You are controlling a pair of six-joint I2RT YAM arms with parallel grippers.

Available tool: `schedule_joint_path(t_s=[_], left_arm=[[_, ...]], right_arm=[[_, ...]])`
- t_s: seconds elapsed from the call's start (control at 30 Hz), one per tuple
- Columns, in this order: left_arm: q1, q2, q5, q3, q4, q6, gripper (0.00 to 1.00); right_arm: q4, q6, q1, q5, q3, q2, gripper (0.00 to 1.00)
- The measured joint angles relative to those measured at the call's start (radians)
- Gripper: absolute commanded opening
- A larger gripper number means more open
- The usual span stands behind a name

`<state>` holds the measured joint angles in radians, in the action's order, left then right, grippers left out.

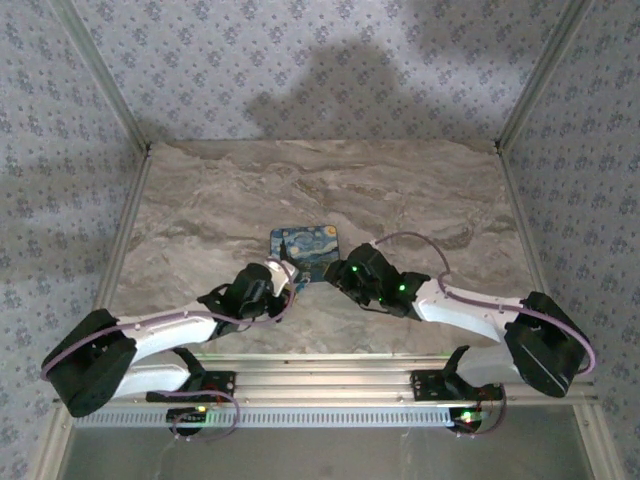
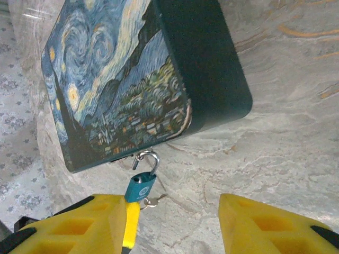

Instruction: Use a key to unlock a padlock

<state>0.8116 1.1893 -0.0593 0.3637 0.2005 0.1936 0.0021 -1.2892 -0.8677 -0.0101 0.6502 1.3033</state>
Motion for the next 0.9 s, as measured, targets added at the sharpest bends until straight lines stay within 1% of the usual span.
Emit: schedule_joint_path(t_s=[0.13, 0.3, 0.6, 0.8, 0.9], left_arm=[[0.000, -0.018, 0.000, 0.002, -0.007, -0.020, 0.00], [0.000, -0.027, -0.003, 0.002, -0.006, -0.066, 0.00], [0.000, 0.006, -0.014, 0.002, 0.023, -0.158, 0.00], [0.000, 0.012, -0.030, 0.002, 0.042, -0.183, 0.00], [0.000, 0.012, -0.034, 0.002, 0.043, -0.186, 0.00]], right_arm=[[0.005, 0.004, 0.012, 0.013, 0.000, 0.019, 0.48], [0.055, 0.000, 0.007, 0.038, 0.000, 0.091, 0.46], [0.158, -0.015, -0.039, 0.086, 0.052, 0.227, 0.44], [0.250, -0.055, -0.040, 0.132, 0.069, 0.310, 0.43], [0.282, -0.068, -0.040, 0.140, 0.081, 0.343, 0.40]])
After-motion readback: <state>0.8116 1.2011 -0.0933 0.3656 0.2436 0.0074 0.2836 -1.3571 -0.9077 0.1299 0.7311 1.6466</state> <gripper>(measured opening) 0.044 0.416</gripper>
